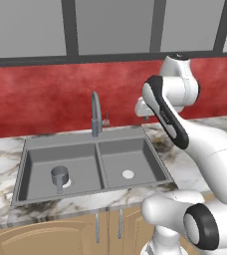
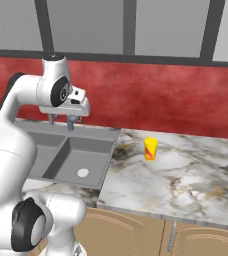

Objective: Move any existing items from the left basin to the right basin for drying. Then move the cup from the counter to the left basin of the sink for washing.

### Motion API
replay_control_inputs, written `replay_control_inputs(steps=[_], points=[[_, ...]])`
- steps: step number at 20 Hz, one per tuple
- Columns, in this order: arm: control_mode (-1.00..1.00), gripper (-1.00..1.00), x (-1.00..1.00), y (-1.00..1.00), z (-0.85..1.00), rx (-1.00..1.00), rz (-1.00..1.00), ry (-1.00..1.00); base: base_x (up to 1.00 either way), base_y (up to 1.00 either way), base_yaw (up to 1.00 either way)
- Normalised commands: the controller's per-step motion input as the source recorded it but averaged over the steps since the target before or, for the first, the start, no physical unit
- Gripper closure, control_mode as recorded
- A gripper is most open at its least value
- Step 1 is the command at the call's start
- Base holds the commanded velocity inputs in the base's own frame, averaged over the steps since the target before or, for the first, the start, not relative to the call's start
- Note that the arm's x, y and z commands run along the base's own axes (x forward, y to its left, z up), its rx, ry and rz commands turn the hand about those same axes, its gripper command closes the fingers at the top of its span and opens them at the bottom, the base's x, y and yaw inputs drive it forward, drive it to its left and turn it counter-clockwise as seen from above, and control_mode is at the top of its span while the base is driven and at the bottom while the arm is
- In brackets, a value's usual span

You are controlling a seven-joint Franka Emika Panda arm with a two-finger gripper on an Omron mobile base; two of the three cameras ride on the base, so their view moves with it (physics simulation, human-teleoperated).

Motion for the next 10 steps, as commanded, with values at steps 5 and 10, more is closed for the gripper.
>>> replay_control_inputs(steps=[5,10], points=[[-1.0,-1.0,-0.06,0.45,-0.1,-0.03,0.0,0.0,0.0,0.0,0.0],[-1.0,-1.0,-0.08,0.34,-0.11,-0.01,0.0,0.02,0.0,0.0,0.0]])
